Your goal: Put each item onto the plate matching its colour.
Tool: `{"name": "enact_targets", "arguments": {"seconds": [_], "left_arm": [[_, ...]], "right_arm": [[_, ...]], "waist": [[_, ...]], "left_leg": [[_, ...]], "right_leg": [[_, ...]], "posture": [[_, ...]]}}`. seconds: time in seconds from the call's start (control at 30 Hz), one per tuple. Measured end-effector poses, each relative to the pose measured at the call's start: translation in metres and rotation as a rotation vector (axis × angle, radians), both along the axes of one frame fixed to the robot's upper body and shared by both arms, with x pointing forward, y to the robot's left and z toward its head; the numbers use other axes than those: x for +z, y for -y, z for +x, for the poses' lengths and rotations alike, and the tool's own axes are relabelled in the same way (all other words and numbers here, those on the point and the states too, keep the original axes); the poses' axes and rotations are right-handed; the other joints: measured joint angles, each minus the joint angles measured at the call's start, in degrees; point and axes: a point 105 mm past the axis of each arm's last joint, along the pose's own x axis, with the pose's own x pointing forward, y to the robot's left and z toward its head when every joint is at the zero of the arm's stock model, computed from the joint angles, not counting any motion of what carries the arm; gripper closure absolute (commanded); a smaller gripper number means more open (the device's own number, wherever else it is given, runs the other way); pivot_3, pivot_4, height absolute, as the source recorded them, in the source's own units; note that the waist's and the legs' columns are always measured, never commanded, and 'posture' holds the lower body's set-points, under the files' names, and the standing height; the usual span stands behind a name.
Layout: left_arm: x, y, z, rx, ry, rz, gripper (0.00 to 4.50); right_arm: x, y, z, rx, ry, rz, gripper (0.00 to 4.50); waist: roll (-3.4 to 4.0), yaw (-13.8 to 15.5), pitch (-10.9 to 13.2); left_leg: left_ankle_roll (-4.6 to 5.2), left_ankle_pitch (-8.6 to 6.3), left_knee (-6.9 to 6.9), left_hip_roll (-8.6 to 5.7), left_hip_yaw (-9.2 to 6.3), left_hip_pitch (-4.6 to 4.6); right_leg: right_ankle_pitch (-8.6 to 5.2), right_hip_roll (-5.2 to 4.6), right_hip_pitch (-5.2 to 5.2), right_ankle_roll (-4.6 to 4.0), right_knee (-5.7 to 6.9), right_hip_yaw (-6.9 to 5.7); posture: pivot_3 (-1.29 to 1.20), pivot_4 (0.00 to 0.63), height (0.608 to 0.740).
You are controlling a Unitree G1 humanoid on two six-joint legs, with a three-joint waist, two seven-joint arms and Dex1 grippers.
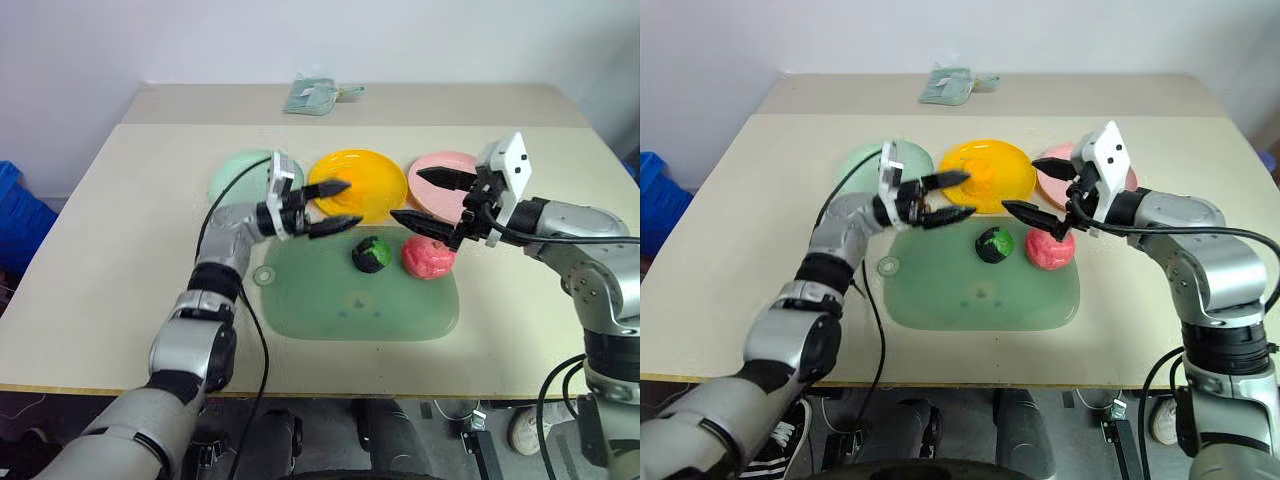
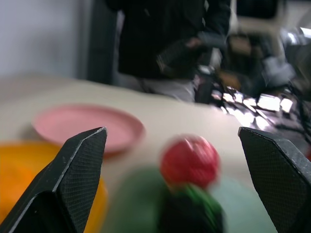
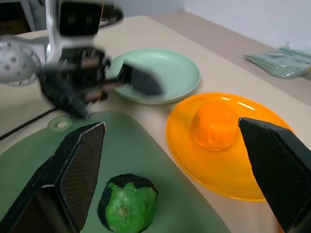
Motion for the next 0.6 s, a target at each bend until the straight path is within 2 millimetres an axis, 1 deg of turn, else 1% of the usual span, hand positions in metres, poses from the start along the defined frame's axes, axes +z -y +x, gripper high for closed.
{"name": "enact_targets", "arguments": {"seconds": [0.07, 0.13, 0.23, 0.3, 0.4, 0.5, 0.57, 0.6], "left_arm": [[-0.006, 0.017, -0.006, -0.025, 0.07, 0.074, 0.08], [-0.014, 0.03, -0.01, -0.032, 0.133, 0.124, 0.08], [-0.036, 0.039, -0.015, -0.029, 0.195, 0.219, 0.08], [-0.044, 0.04, -0.011, 0.011, 0.228, 0.243, 0.08], [-0.045, 0.04, -0.001, 0.097, 0.269, 0.258, 0.08], [-0.049, 0.04, 0.007, 0.154, 0.279, 0.276, 0.08], [-0.052, 0.041, 0.007, 0.16, 0.272, 0.284, 0.08], [-0.055, 0.042, 0.006, 0.157, 0.269, 0.291, 0.31]], "right_arm": [[-0.002, 0.002, 0.0, -0.003, -0.004, -0.009, 0.0], [-0.002, 0.003, 0.001, -0.006, -0.001, -0.01, 0.0], [-0.004, 0.005, 0.0, -0.012, -0.005, -0.017, 0.0], [-0.008, 0.006, -0.001, -0.016, -0.016, -0.018, 0.0], [-0.014, 0.009, -0.002, -0.024, -0.032, -0.024, 0.0], [-0.014, 0.009, -0.003, -0.026, -0.03, -0.026, 0.0], [-0.013, 0.008, -0.004, -0.028, -0.023, -0.027, 0.0], [-0.012, 0.008, -0.004, -0.027, -0.019, -0.028, 0.0]], "waist": [[0.0, 0.6, 0.0], [0.0, 0.72, 0.0], [0.0, 0.67, 0.0], [0.0, 0.6, 0.0], [0.0, 0.76, 0.0], [0.0, 0.75, 0.0], [0.0, 0.75, 0.0], [0.0, 0.74, 0.0]], "left_leg": [[0.0, 0.0, 0.0, 0.0, 0.01, 0.07], [-0.01, 0.01, -0.01, 0.02, 0.01, 0.08], [-0.02, 0.01, -0.02, 0.03, 0.02, 0.09], [-0.02, 0.01, -0.02, 0.05, 0.03, 0.09], [0.0, 0.0, -0.02, 0.05, 0.02, 0.09], [0.0, 0.0, -0.02, 0.04, 0.02, 0.08], [0.0, 0.0, -0.02, 0.04, 0.04, 0.08], [0.0, 0.0, -0.02, 0.03, 0.04, 0.07]], "right_leg": [[0.0, 0.01, 0.04, 0.0, -0.03, 0.0], [0.0, 0.02, 0.04, 0.0, -0.02, 0.0], [0.0, 0.04, 0.03, 0.0, -0.02, 0.0], [0.01, 0.04, 0.02, -0.01, -0.01, 0.01], [0.01, 0.04, 0.02, 0.0, 0.0, 0.0], [0.01, 0.03, 0.02, 0.0, -0.01, 0.01], [0.01, 0.03, 0.02, 0.0, -0.02, 0.0], [0.01, 0.03, 0.02, 0.0, -0.02, 0.0]], "posture": [[0.0, 0.15, 0.74], [0.0, 0.15, 0.74], [0.0, 0.15, 0.74], [0.0, 0.15, 0.74], [0.0, 0.15, 0.74], [0.0, 0.15, 0.74], [0.0, 0.15, 0.74], [0.0, 0.15, 0.74]]}}
